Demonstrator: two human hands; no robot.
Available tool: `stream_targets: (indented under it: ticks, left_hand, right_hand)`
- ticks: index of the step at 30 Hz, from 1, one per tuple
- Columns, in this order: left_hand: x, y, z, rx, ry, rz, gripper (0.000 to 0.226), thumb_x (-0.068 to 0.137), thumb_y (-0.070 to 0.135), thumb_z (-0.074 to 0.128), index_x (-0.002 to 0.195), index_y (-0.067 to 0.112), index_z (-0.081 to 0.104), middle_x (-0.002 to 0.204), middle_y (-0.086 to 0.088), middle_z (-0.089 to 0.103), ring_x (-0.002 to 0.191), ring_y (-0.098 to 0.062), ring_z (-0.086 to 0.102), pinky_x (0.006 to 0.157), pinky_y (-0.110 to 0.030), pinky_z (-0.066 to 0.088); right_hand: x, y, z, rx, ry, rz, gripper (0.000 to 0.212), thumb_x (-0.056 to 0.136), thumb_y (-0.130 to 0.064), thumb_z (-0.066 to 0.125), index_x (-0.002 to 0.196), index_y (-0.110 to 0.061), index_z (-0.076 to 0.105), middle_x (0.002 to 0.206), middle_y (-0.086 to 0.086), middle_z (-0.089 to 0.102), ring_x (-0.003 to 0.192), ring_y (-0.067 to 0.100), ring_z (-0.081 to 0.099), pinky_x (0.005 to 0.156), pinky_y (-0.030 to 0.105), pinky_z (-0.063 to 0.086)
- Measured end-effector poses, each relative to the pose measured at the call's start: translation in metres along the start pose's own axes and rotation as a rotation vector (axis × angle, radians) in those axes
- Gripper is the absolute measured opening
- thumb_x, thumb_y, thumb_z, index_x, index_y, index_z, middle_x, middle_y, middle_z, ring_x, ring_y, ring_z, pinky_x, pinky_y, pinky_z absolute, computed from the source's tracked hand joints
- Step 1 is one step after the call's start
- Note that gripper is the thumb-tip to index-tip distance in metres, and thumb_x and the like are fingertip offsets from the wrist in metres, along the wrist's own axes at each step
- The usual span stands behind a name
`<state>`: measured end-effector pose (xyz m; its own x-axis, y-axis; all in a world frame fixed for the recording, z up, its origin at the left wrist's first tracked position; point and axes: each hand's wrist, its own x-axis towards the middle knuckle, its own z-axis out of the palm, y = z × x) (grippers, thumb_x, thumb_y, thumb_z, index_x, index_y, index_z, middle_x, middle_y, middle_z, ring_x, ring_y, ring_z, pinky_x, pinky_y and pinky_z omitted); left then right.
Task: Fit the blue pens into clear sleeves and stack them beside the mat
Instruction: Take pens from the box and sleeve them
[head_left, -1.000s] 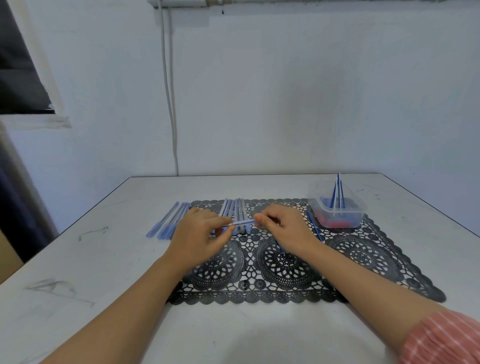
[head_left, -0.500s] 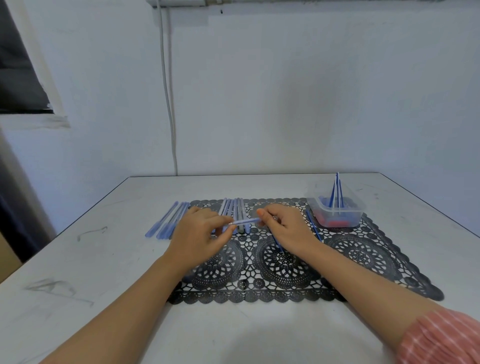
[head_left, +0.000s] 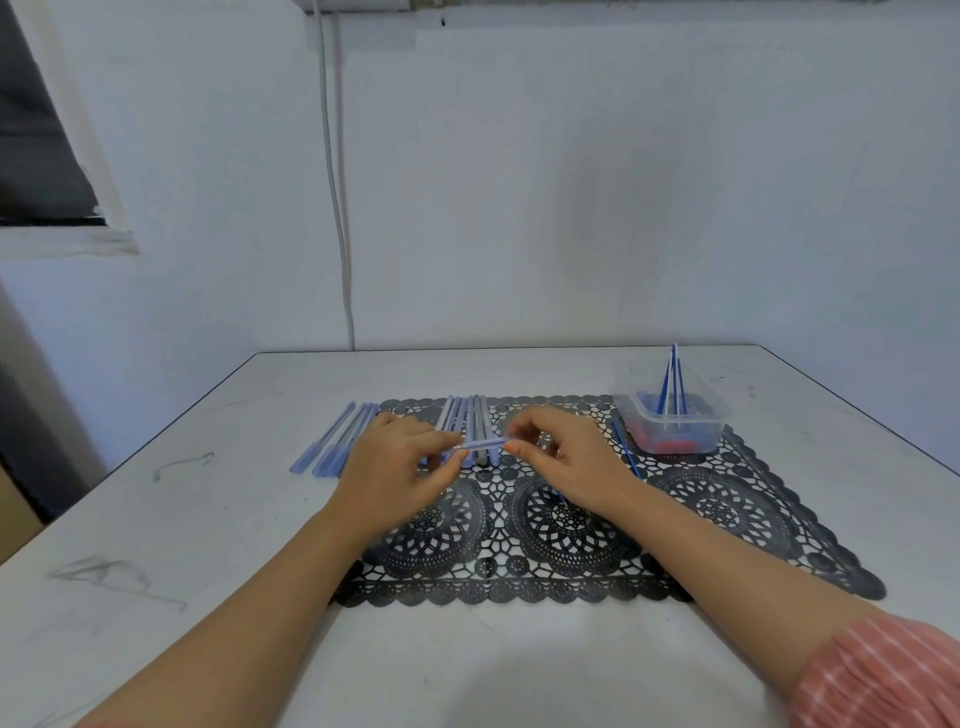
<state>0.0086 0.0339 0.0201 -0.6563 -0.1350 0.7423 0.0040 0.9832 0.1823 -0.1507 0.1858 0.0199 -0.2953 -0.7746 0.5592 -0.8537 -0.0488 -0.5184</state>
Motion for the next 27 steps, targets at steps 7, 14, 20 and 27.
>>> stream_targets:
  ticks: [7,14,20,27]
  left_hand:
    - [0.0000,0.0009,0.0008,-0.003,0.003,-0.002,0.032,0.085,0.042,0.052,0.091,0.021,0.075,0.063,0.020,0.057,0.059,0.011,0.041,0.067,-0.025,0.035]
    - [-0.0001,-0.0006,0.0013,0.031,-0.018,0.036,0.032,0.086,0.043,0.051,0.092,0.021,0.075,0.064,0.015,0.061,0.058,-0.001,0.047,0.066,-0.027,0.040]
    - [0.0022,-0.0002,0.0013,0.123,-0.027,0.142,0.029,0.086,0.039,0.054,0.089,0.019,0.076,0.066,0.009,0.065,0.059,-0.011,0.055,0.064,-0.028,0.043]
    - [0.0018,-0.0030,0.0019,0.175,-0.027,0.195,0.029,0.087,0.040,0.055,0.092,0.020,0.075,0.071,0.008,0.066,0.065,-0.011,0.055,0.065,-0.027,0.041]
  right_hand:
    - [0.0001,0.0002,-0.0009,-0.021,-0.011,-0.017,0.022,0.090,-0.040,0.053,0.101,-0.023,0.062,0.079,-0.014,0.058,0.070,-0.001,0.053,0.059,0.009,0.034]
    - [0.0008,-0.0026,-0.0025,-0.117,-0.007,-0.046,0.024,0.090,-0.031,0.048,0.092,-0.015,0.066,0.078,-0.012,0.055,0.071,0.007,0.049,0.061,0.020,0.036]
    - [0.0009,-0.0058,-0.0024,-0.145,-0.083,-0.011,0.024,0.094,-0.019,0.044,0.079,-0.010,0.060,0.069,-0.005,0.053,0.064,0.015,0.047,0.060,0.029,0.040]
    - [0.0014,-0.0083,-0.0031,-0.121,-0.137,0.105,0.028,0.095,-0.014,0.044,0.068,-0.021,0.050,0.060,-0.009,0.050,0.059,0.014,0.048,0.060,0.030,0.042]
